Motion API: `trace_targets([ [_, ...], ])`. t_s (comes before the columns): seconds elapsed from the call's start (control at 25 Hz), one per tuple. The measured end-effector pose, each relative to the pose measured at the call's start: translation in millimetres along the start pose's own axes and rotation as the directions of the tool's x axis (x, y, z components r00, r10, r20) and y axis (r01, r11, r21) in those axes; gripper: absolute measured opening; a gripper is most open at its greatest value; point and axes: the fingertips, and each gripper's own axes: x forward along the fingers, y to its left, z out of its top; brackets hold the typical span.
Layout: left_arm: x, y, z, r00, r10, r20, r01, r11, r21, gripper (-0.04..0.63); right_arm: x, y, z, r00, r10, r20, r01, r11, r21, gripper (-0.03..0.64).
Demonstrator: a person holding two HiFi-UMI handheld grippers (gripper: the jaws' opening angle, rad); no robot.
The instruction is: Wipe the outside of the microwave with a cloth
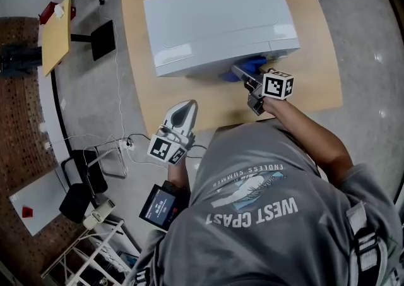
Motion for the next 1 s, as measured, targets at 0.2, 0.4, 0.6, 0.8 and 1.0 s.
trace_targets([
  [0.2, -30, 22, -7, 0.999, 0.044, 0.007, -0.044, 0.999, -0.020, 0.022, 38, 17, -25, 0.998, 0.033, -0.046, -0.031, 0.999, 0.036, 0.073],
  [0.4, -51, 40, -12, 0.998, 0.065, 0.019, -0.064, 0.997, -0.037, 0.022, 73, 34, -49, 0.992, 0.061, -0.106, -0.057, 0.998, 0.041, 0.074],
  [0.6, -64, 60, -17, 0.997, 0.073, 0.025, -0.072, 0.996, -0.047, 0.022, 106, 49, -69, 0.985, 0.087, -0.151, -0.080, 0.995, 0.055, 0.073],
  [0.8, -75, 80, -20, 0.996, 0.078, 0.030, -0.076, 0.996, -0.051, 0.021, 138, 65, -89, 0.974, 0.117, -0.192, -0.108, 0.992, 0.062, 0.074],
  [1.0, -87, 94, -24, 0.996, 0.085, 0.033, -0.083, 0.995, -0.051, 0.023, 162, 76, -107, 0.963, 0.141, -0.228, -0.130, 0.990, 0.060, 0.073],
])
